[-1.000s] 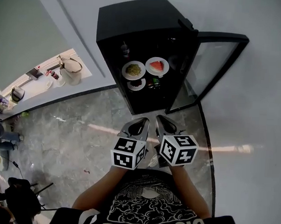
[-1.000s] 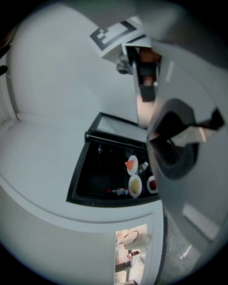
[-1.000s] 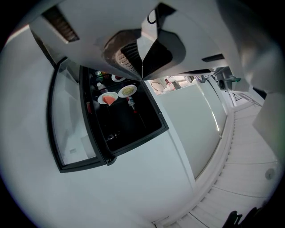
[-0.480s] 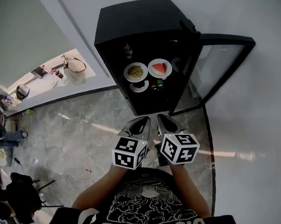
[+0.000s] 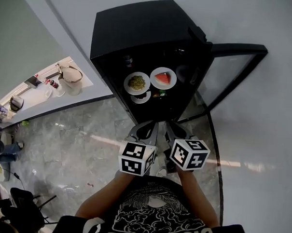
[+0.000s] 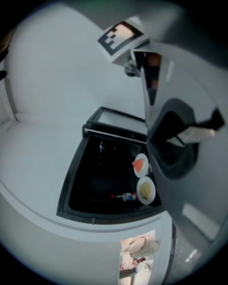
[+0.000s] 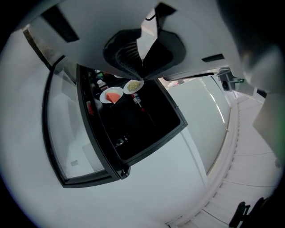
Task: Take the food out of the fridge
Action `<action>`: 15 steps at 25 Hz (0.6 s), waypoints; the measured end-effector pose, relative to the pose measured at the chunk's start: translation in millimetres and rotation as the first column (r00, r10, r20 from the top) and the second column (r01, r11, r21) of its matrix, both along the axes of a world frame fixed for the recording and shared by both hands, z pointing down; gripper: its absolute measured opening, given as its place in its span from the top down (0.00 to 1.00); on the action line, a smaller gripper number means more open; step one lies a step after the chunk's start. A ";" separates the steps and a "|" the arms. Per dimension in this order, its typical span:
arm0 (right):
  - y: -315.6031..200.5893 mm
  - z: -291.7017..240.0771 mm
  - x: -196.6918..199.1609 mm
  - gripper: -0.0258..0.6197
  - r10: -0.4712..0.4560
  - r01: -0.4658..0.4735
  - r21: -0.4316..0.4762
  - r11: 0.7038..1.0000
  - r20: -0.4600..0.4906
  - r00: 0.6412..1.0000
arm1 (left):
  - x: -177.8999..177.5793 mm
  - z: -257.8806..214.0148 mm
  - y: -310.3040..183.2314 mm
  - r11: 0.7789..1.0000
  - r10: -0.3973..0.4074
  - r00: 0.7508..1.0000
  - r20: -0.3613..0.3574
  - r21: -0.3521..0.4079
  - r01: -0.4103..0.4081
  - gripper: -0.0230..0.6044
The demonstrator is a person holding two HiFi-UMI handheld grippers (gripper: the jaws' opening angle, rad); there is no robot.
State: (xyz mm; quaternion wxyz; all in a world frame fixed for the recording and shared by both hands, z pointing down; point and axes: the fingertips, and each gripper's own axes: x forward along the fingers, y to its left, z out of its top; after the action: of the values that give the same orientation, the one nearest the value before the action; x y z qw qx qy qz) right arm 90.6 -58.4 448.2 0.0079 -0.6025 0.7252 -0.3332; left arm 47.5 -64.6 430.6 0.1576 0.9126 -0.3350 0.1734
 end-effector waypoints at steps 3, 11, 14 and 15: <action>-18.3 7.7 8.1 0.96 0.034 -0.034 -0.013 0.999 0.027 0.999 | 2.6 4.7 -19.1 1.000 0.014 1.000 0.006 -0.005 -0.014 0.96; -68.3 34.9 29.8 0.96 0.113 -0.112 -0.020 0.994 0.151 0.982 | 8.5 21.0 -62.9 0.999 0.041 0.999 0.016 -0.015 -0.041 0.96; -89.1 49.0 38.6 0.96 0.145 -0.143 -0.024 0.989 0.220 0.965 | 11.5 25.8 -79.5 0.999 0.048 0.999 0.017 0.002 -0.048 0.96; -96.3 54.4 41.7 0.96 0.156 -0.154 -0.026 0.988 0.244 0.957 | 12.8 27.1 -85.5 0.999 0.049 0.999 0.014 0.011 -0.049 0.96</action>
State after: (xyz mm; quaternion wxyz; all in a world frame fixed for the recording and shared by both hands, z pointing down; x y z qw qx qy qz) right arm 132.3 -154.7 502.6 0.1214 -0.6117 0.6680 -0.4060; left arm 60.3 -150.0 457.7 0.1460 0.9202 -0.3145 0.1817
